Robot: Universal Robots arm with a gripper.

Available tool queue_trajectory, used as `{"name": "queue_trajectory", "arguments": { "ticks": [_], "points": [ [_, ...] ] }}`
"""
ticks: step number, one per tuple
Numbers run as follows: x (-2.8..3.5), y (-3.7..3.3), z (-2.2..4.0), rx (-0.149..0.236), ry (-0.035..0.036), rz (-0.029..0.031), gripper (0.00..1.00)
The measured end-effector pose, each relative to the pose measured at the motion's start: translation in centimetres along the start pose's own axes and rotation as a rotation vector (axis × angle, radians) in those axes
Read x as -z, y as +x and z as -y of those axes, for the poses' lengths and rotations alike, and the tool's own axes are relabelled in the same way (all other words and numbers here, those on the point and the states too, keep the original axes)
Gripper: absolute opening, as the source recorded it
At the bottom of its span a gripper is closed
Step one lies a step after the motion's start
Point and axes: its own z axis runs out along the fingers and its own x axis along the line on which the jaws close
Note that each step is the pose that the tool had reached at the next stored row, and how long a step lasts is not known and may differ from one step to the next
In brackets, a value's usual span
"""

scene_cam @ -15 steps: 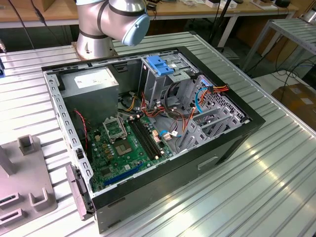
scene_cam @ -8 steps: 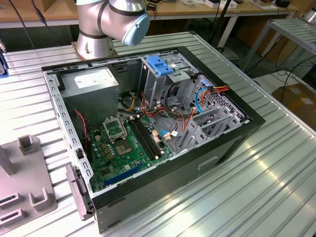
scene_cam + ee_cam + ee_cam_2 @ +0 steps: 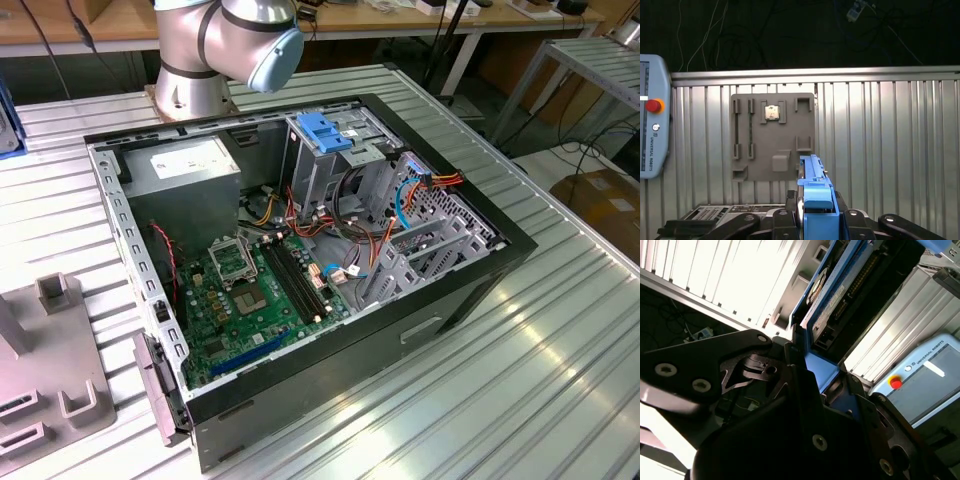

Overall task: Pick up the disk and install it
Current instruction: 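Pick up the disk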

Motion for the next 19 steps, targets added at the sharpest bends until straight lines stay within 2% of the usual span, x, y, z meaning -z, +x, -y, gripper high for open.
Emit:
{"name": "queue_trajectory", "arguments": {
  "ticks": [12, 15, 19],
  "points": [
    [-0.04, -0.03, 0.91, 0.0, -0.0001, 0.0, 0.37],
    [-0.06, -0.04, 1.29, 0.0, 0.0, 0.0, 0.37],
    [-0.2, -0.06, 2.18, 0.0, 0.0, 0.0, 0.37]
  ]
}}
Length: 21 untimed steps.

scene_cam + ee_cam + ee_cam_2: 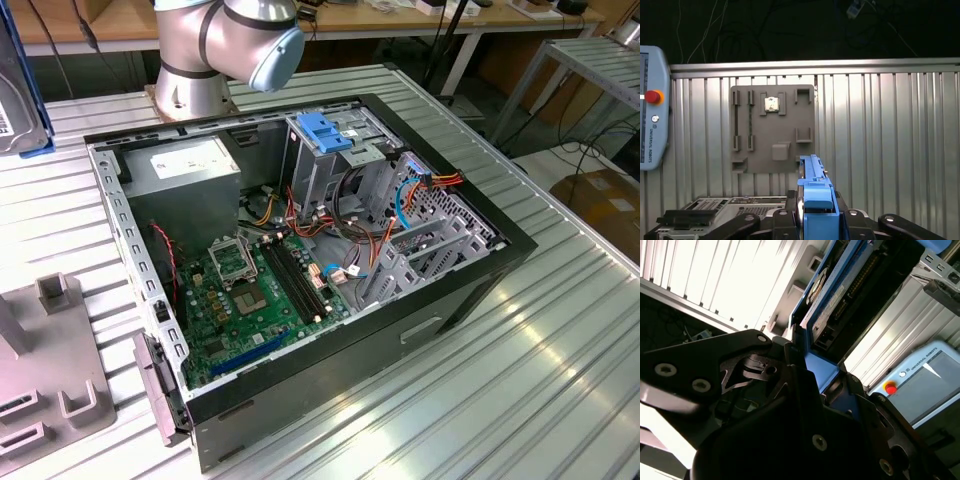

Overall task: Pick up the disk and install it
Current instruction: 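Pick up the disk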

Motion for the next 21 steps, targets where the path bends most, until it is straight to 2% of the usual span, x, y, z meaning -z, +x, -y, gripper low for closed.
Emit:
{"name": "queue_trajectory", "arguments": {
  "ticks": [3, 14, 21],
  "points": [
    [-0.09, 0.0, 0.54, 0.0, 0.0, 0.0, 0.37],
    [-0.24, -0.03, 1.37, 0.0, 0.0, 0.0, 0.37],
    [-0.36, -0.06, 2.19, 0.0, 0.0, 0.0, 0.37]
  ]
}}
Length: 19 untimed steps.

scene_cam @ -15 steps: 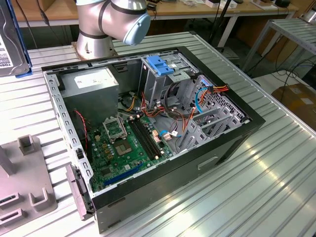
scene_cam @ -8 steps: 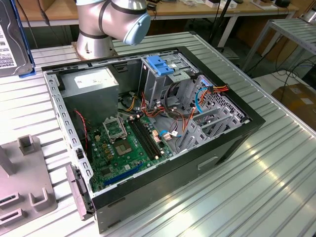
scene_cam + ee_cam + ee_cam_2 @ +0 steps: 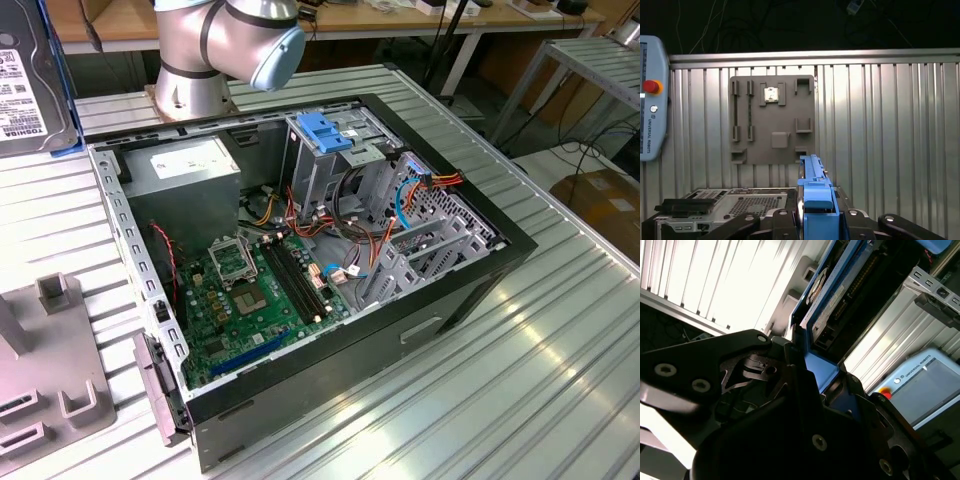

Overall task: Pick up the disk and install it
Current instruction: 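Pick up the disk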

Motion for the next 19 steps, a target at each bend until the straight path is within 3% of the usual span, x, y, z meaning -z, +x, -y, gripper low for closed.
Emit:
{"name": "queue_trajectory", "arguments": {
  "ticks": [19],
  "points": [
    [-0.35, -0.06, 2.06, -0.001, 0.0, 0.0, 0.37]
  ]
}}
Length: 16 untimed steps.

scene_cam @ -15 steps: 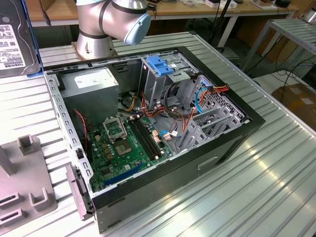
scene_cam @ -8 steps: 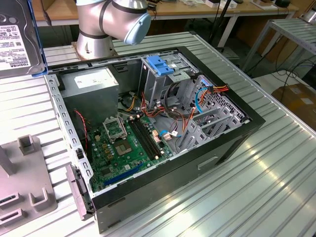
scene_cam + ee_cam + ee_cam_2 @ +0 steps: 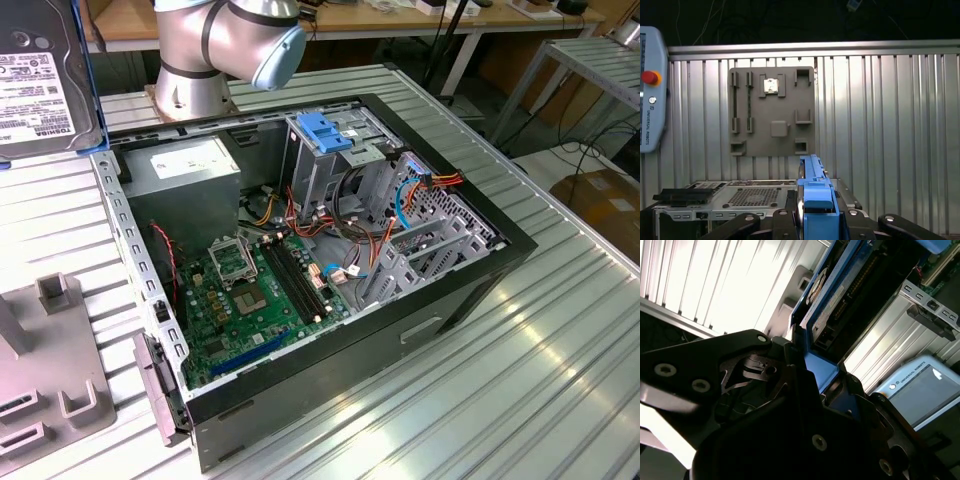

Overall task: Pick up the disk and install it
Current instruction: 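Pick up the disk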

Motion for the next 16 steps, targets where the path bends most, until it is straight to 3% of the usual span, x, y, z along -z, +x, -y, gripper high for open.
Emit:
{"name": "queue_trajectory", "arguments": {
  "ticks": [16],
  "points": [
    [-0.28, -0.03, 1.59, -0.002, -0.0001, 0.0, 0.37]
  ]
}}
